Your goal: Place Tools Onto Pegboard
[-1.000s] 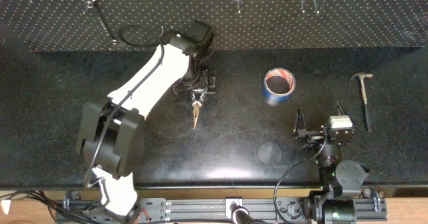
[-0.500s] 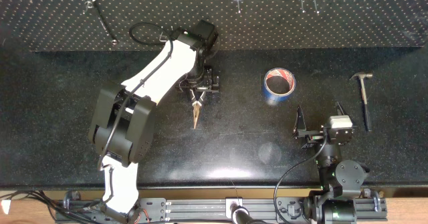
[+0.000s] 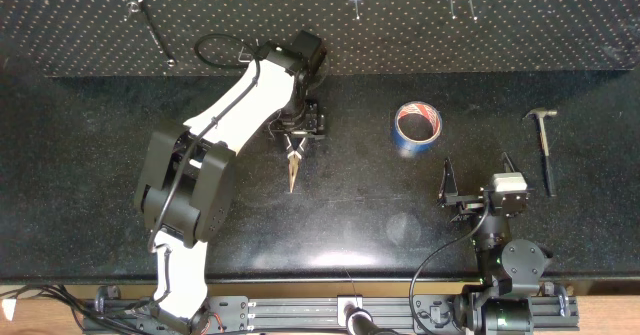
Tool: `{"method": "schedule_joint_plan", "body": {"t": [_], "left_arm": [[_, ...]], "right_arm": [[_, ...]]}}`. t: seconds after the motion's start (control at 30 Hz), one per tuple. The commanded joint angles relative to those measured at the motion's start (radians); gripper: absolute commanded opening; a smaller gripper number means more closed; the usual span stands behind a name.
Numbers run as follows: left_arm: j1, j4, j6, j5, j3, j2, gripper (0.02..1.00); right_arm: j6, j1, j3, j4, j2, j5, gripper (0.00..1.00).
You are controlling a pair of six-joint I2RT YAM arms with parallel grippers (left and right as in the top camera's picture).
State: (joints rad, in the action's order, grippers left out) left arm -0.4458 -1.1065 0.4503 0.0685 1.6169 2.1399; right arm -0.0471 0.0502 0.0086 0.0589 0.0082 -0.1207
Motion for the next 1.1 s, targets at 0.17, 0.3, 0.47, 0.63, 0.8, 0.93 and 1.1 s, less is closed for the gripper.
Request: {"method": "schedule_joint_plan", "body": {"t": [0.17,0.3,0.47,0.63,0.8,0.93,1.1], "left_arm": [[0.001,0.003,0.005,0.002,0.019,0.029,0.364],[0.001,0.003,0.016,-0.008,0.019,0.029,0.029],[0.001,0.005,0.016,-0.009,0.02,-0.011,0.029],[-0.005,-0.08,0.056,-0.307,0.006,-0.393,0.029],[-0.009,0.579,0.035,-0.607,-0.421,-0.886,0.029],[0.068,1.122,-0.341,-0.607,-0.592,-0.901,0.029],[0.105,1.39,-0.34,-0.583,-0.601,-0.747,0.029]], "right_arm": [[0.006,-0.006,-0.005,0.003,-0.007,0.005,0.976],[0.006,-0.006,-0.005,0.003,-0.007,0.005,0.976],[0.007,-0.006,-0.005,0.003,-0.007,0.005,0.976],[0.006,-0.006,-0.005,0.003,-0.007,0.005,0.976],[0.006,-0.006,-0.005,0.003,-0.007,0.005,0.976],[0.006,-0.006,-0.005,0.003,-0.007,0.005,0.976],[0.006,-0.006,-0.005,0.003,-0.007,0.005,0.976]]}}
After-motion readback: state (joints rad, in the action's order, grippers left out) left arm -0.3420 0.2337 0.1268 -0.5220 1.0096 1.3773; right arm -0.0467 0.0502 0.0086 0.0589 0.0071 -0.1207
